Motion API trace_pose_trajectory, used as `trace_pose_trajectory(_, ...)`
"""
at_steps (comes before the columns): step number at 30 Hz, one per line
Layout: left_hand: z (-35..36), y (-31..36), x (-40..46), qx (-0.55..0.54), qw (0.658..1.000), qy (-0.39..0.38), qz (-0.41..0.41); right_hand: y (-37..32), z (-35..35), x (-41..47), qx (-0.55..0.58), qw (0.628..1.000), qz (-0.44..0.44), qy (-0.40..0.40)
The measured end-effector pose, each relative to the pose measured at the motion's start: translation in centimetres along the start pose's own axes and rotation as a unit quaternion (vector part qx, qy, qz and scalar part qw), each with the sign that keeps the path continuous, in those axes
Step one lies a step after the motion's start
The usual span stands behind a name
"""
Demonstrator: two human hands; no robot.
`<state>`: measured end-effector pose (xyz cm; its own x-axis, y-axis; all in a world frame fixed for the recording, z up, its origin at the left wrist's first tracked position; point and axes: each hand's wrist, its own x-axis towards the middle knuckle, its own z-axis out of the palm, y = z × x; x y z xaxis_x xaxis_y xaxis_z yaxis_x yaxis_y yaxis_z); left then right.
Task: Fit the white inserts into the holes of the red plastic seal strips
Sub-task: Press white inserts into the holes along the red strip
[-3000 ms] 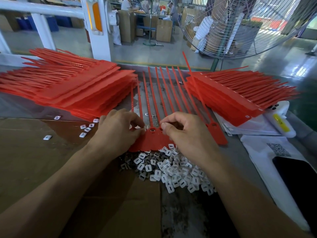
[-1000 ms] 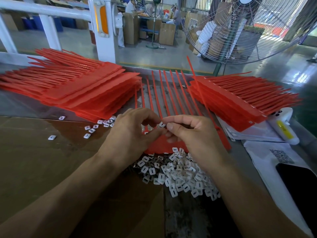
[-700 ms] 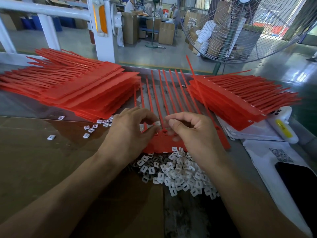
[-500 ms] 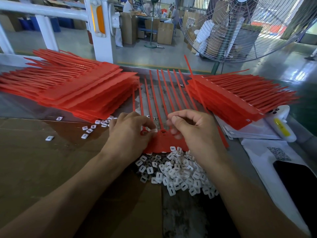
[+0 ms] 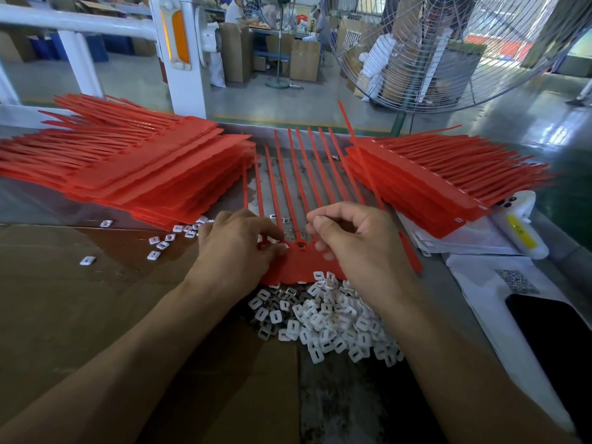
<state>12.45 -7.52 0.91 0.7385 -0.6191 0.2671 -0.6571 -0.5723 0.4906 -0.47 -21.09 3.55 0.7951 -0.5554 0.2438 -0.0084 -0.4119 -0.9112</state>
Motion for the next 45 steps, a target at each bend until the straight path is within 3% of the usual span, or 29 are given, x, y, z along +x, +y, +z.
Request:
trace_pose_trajectory(8,-0.3,-0.2,-1.1,0.068,0.995,0.010,0.078,0.4,-0.5,0.2,-0.034,0.999,-0.010,0.015)
trace_pose_trajectory(18,-0.8,0.2,-1.4,0.140,0.981,-0.033,0.127,0.9,-1.5,0.6,-0.205,0.977,0.029,-0.054)
trace_pose_trajectory(26,-1.0,0.5,-1.1,0.137,0.981,-0.061,0.120,0.4,-1.8,0.4,-0.268,0.951,0.078,-0.136)
trace_pose_trajectory(45,-0.9,0.3,-1.5,0.095,0.989,-0.036,0.112,0.4,-1.5,0.5,-0.327,0.925,0.076,-0.180)
